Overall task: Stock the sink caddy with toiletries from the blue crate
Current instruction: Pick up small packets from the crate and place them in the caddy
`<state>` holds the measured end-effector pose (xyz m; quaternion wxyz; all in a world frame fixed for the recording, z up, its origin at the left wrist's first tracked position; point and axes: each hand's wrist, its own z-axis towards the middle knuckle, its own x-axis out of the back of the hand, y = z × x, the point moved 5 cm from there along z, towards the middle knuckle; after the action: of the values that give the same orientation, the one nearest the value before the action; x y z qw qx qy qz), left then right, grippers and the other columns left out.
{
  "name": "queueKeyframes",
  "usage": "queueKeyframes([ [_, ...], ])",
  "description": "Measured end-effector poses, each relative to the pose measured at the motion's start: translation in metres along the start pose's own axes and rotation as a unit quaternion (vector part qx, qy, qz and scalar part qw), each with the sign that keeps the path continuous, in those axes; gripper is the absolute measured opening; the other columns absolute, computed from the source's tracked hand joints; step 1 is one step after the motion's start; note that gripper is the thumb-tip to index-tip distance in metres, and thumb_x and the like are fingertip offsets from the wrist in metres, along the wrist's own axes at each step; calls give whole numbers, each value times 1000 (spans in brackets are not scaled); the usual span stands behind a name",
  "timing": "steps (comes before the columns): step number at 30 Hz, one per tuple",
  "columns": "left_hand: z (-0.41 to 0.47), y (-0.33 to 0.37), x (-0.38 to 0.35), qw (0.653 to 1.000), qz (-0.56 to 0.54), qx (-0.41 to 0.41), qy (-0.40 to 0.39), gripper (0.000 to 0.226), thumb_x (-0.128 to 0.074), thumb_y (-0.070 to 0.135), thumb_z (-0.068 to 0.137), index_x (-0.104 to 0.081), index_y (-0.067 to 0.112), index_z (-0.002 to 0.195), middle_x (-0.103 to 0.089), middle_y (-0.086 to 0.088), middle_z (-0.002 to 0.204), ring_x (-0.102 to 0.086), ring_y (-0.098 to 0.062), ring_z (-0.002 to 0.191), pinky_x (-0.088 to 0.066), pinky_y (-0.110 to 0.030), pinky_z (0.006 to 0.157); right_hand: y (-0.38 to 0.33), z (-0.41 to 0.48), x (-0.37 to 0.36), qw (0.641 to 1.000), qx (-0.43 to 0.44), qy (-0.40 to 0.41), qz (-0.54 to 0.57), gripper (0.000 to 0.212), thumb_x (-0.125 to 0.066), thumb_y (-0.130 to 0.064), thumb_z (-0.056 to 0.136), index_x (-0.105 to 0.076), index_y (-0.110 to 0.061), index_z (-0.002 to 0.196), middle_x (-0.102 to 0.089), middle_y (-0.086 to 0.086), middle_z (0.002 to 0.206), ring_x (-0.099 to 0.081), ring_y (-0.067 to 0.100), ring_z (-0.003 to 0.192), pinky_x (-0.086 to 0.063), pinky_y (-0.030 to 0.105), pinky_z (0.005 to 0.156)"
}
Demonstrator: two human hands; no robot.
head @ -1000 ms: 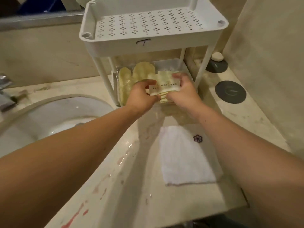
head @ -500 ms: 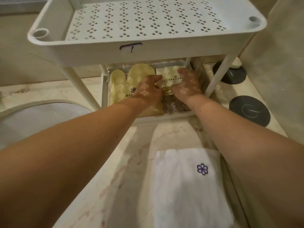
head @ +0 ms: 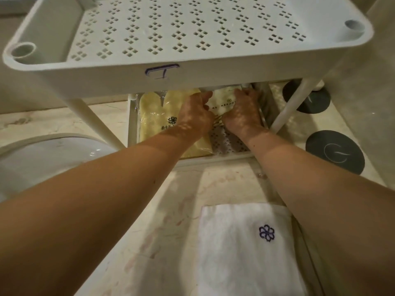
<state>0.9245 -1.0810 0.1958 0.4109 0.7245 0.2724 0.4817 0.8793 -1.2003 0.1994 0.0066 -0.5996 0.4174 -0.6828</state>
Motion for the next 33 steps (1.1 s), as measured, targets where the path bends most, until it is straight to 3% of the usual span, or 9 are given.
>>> queueKeyframes([
  [4,-5,0,5,1000,-6,-15,-3,56,-49,-10,90,-48,12,142,-55,-4,139,-55,-14,123,-46,-23,101,-2,-5,2,1000,12,3,-1,52,-61,-12,87,-48,-11,137,-22,9,156,-27,24,143,-26,26,116],
  [10,-30,1,19,999,6,-39,9,55,-55,-6,88,-52,19,136,-56,6,129,-56,-7,102,-49,-9,64,-6,-32,12,999,33,-7,-5,59,-59,-13,89,-42,-21,145,-21,4,159,-20,22,147,-19,31,120],
  [15,-64,-4,34,998,41,-38,-2,57,-63,0,85,-52,26,135,-56,6,127,-58,-10,102,-52,-24,85,-14,-71,24,998,46,-24,40,60,-66,-18,87,-45,-28,142,-37,-3,151,-36,19,138,-33,32,115],
  [18,-94,-7,49,995,91,-47,4,60,-65,7,84,-49,29,137,-54,5,131,-58,-12,107,-52,-34,95,-20,-100,31,996,70,-52,13,66,-64,-17,88,-38,-27,147,-34,-2,154,-36,21,139,-36,34,112],
  [24,-158,-12,78,976,191,-102,9,61,-63,20,84,-44,27,141,-49,1,139,-55,-16,117,-51,-37,92,-33,-157,44,986,137,-74,-68,67,-62,-24,84,-38,-20,147,-45,8,141,-44,29,128,-44,42,101],
  [28,-196,-22,99,963,250,-96,16,63,-64,26,86,-40,26,144,-47,1,142,-47,-17,127,-47,-36,95,-43,-191,39,978,153,-106,-89,73,-62,-28,84,-30,-23,149,-34,4,152,-33,27,137,-34,43,111],
  [33,-237,-42,126,952,300,-60,28,66,-62,32,86,-35,27,146,-43,2,143,-44,-19,128,-46,-35,92,-66,-223,26,959,204,-137,-142,73,-59,-33,83,-28,-23,148,-33,1,151,-29,26,138,-30,40,110],
])
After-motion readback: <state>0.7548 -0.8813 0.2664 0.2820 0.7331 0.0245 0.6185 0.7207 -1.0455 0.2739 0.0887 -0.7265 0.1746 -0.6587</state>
